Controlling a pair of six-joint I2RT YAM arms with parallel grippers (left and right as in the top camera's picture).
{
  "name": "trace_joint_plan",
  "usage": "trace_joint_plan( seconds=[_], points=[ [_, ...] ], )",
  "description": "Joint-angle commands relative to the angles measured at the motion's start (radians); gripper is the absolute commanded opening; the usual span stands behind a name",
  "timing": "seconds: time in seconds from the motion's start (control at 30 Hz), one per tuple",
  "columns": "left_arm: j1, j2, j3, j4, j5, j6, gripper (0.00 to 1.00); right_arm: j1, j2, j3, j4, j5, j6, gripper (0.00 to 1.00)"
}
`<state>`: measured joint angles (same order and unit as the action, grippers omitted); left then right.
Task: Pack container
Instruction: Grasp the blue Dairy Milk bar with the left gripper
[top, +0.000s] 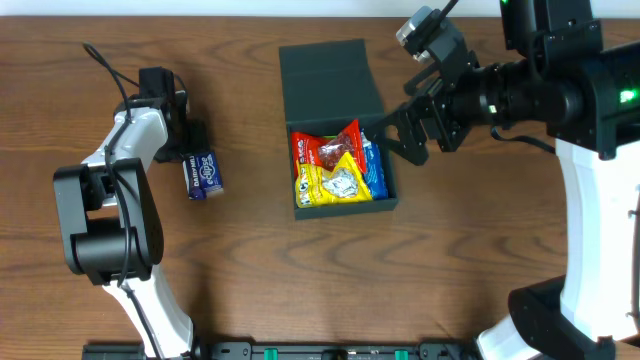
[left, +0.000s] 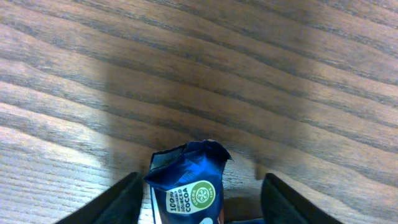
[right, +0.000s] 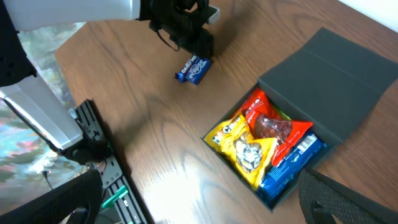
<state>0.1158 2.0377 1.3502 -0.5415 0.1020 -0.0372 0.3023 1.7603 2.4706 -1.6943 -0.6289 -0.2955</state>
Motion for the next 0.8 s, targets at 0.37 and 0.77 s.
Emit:
trace_joint_plan(
  seconds=[0.37, 0.77],
  points=[
    [0.000, 0.018, 0.006, -0.008, 0.003, 0.014, 0.26, 0.000, 0.000, 0.001, -0.003, 0.004, 0.011, 0.99],
    [0.000, -0.010, 0.043, -0.098, 0.003, 0.004, 0.06, -0.001, 0.000, 0.001, -0.003, 0.057, 0.015, 0.99]
  ],
)
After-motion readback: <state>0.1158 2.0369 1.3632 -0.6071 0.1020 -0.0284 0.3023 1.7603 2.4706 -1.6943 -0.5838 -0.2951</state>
